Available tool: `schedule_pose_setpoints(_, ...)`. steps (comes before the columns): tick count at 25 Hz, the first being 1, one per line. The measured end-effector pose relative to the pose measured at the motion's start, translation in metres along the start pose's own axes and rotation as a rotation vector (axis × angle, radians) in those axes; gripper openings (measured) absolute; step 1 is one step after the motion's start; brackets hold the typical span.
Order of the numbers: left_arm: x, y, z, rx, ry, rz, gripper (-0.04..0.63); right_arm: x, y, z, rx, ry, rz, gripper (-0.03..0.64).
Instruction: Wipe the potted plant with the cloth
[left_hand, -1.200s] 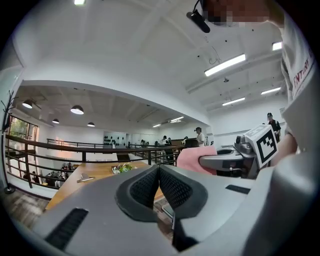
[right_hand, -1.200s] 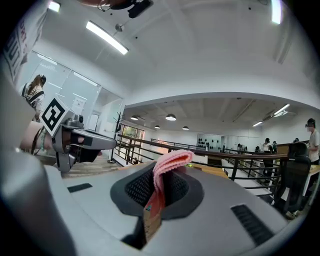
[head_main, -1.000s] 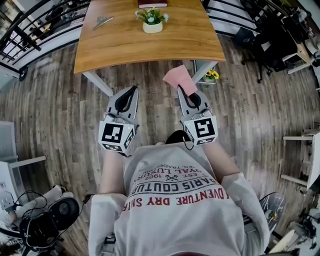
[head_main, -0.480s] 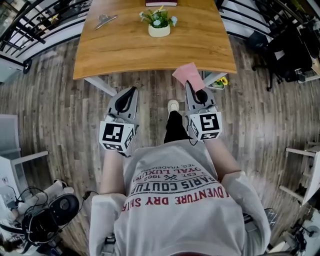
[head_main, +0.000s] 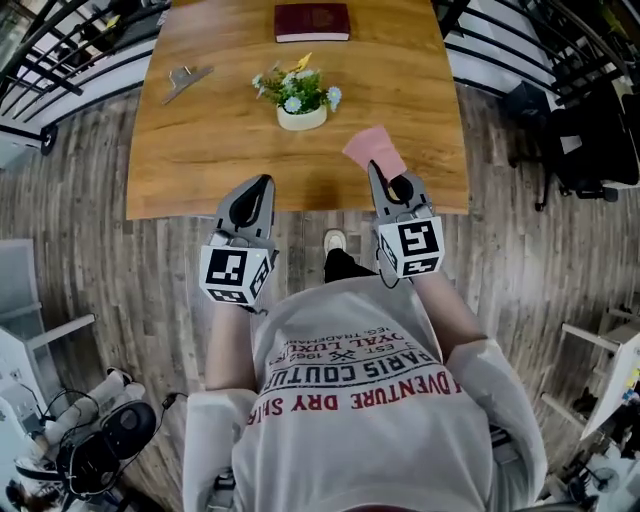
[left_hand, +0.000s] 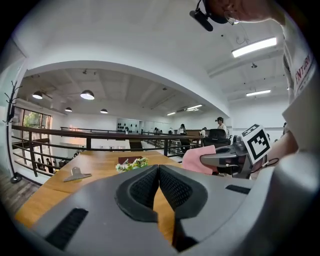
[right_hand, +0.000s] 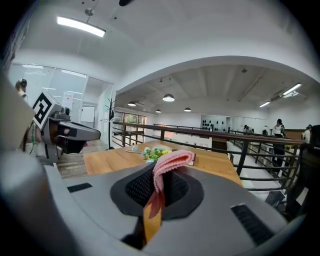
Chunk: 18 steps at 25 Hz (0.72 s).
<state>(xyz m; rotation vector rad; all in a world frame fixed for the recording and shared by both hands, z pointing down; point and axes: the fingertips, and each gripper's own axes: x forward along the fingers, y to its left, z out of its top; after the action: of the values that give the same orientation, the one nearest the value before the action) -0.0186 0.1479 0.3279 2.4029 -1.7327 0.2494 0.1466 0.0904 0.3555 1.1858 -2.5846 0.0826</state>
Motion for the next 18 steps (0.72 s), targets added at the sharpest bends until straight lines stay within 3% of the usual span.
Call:
schedule_pose_setpoints(8, 0.091, 0.028, -0.006, -0.011, 0.073, 0.048, 0.017, 0.088, -0.073, -0.008, -0.033, 0.069, 0.032, 0.035)
schedule_pose_setpoints(12, 0.111, 0.042, -0.028, -0.008, 0.138, 0.065, 0.017, 0.125, -0.085, -0.020, -0.042, 0.094, 0.061, 0.035)
schedule_pose_setpoints(18, 0.142, 0.058, -0.062, -0.024, 0.186, 0.024, 0.017, 0.173, -0.087, -0.043, -0.107, 0.146, 0.102, 0.035)
